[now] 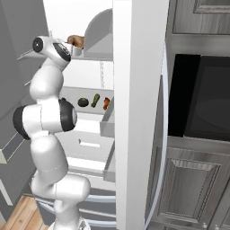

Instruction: Place one squash and one chicken drumstick in each tupperware on the nearby counter, to pack two identical lunches.

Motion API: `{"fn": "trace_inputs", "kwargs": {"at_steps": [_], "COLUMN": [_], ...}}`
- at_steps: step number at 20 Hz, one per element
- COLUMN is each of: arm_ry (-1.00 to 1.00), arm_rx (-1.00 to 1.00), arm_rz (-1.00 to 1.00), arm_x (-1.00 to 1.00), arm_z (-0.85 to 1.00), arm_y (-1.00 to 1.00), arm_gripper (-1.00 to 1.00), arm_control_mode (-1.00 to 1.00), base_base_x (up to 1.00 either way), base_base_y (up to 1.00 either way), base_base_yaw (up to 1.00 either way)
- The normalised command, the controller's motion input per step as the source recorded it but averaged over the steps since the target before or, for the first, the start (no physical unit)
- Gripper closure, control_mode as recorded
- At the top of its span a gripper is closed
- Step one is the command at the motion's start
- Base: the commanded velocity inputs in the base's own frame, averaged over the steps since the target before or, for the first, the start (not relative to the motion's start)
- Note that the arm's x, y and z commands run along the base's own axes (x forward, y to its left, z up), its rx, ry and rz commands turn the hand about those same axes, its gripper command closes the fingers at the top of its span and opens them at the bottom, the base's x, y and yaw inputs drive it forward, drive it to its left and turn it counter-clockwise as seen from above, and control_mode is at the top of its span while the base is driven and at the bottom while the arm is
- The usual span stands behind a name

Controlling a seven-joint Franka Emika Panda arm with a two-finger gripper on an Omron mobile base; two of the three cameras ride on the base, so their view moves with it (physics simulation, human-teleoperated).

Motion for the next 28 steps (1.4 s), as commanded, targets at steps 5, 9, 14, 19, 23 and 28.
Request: {"fn": "trace_inputs", "kwargs": {"at_steps": [5, 9, 14, 19, 23, 28], "arm_ry": [-0.11, -0.10, -0.02, 0.01, 0.13, 0.40], "arm_rx": [-0.10, -0.08, -0.08, -0.10, -0.06, -0.06], "arm_rz": [0.10, 0.09, 0.06, 0.02, 0.00, 0.00], "arm_x": [-0.35, -0.56, -1.00, -0.96, -0.74, -0.69], "arm_z": [-0.20, -0.04, 0.42, 0.61, 0.48, 0.22], "arm_y": [-0.15, -0.06, 0.00, -0.13, -0.52, -0.19], "arm_gripper": [1.00, 1.00, 1.00, 1.00, 1.00, 1.00], "arm_control_mode": [-1.00, -1.00, -1.00, -1.00, -1.00, -1.00], "base_base_x": [0.00, 0.00, 0.00, 0.00, 0.00, 0.00], "base_base_y": [0.00, 0.00, 0.00, 0.00, 0.00, 0.00], "base_base_yaw": [0.00, 0.00, 0.00, 0.00, 0.00, 0.00]}}
